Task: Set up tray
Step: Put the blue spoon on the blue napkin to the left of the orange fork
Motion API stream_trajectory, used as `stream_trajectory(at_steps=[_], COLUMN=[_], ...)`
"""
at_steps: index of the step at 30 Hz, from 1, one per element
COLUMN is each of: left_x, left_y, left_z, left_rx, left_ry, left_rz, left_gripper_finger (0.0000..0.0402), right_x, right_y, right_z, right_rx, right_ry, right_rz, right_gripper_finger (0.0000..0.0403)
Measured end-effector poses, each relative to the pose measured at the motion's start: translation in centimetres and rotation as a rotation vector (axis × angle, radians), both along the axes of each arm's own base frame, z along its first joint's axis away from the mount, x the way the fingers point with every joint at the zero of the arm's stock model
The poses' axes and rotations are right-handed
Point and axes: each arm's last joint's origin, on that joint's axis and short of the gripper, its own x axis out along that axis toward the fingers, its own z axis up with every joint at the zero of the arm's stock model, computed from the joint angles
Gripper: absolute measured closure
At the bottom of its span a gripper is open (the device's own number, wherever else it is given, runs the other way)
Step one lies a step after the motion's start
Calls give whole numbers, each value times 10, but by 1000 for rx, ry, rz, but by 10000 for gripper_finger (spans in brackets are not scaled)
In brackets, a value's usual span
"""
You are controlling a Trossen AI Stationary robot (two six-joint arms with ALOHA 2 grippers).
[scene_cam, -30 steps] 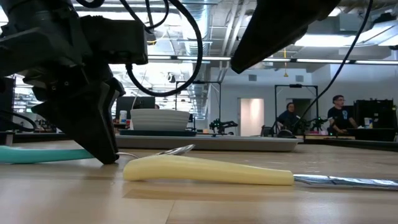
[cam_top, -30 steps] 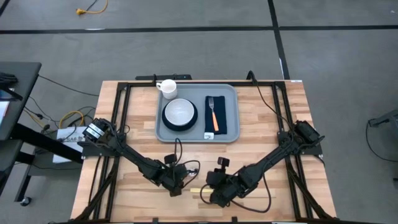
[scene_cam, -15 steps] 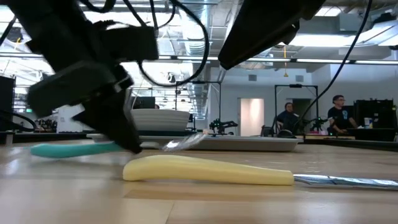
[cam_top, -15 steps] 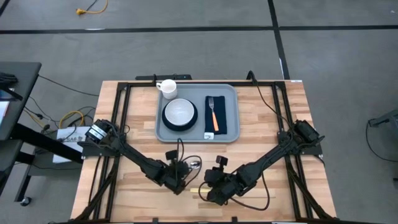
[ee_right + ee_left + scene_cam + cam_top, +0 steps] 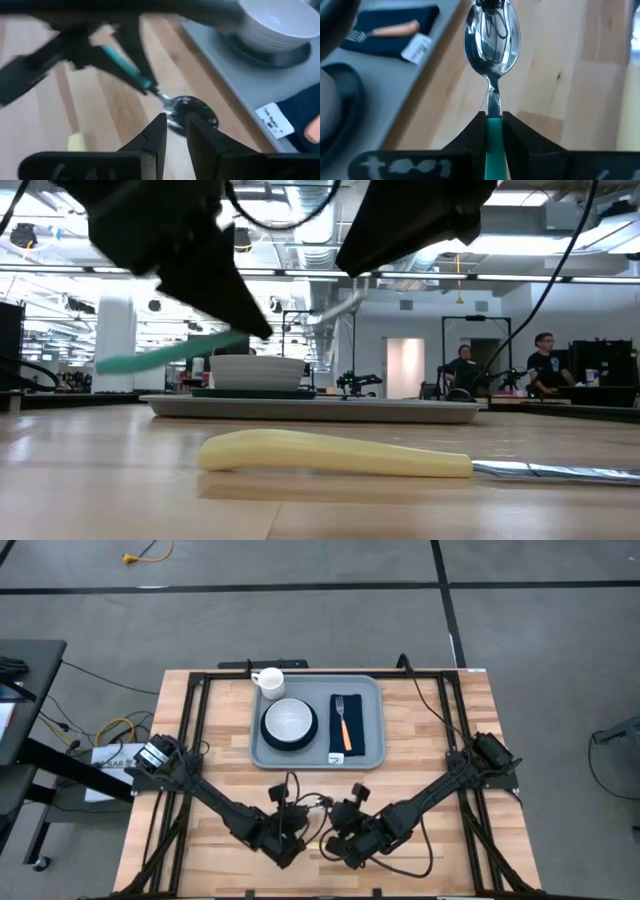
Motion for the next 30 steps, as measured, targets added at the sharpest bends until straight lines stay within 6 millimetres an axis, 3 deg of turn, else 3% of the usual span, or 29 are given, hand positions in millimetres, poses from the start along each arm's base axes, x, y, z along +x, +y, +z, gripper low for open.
stream_trajectory(at_steps=[9,20,30], left_x=[-1,-3,-3], left_y=[-12,-11,-11], left_z=[13,12,12], left_rx=[30,22,18], left_ry=[-43,-8,-5], left_rz=[-2,-12,-13], left_gripper_finger=[376,376,375], right_x=[-1,-3,-2], right_y=[-13,-14,-16], right_z=[-3,-5,-6], right_rx=[59,48,99], right_ry=[5,35,65], right_rz=[-135,-125,-131], right_gripper_finger=[337,332,258])
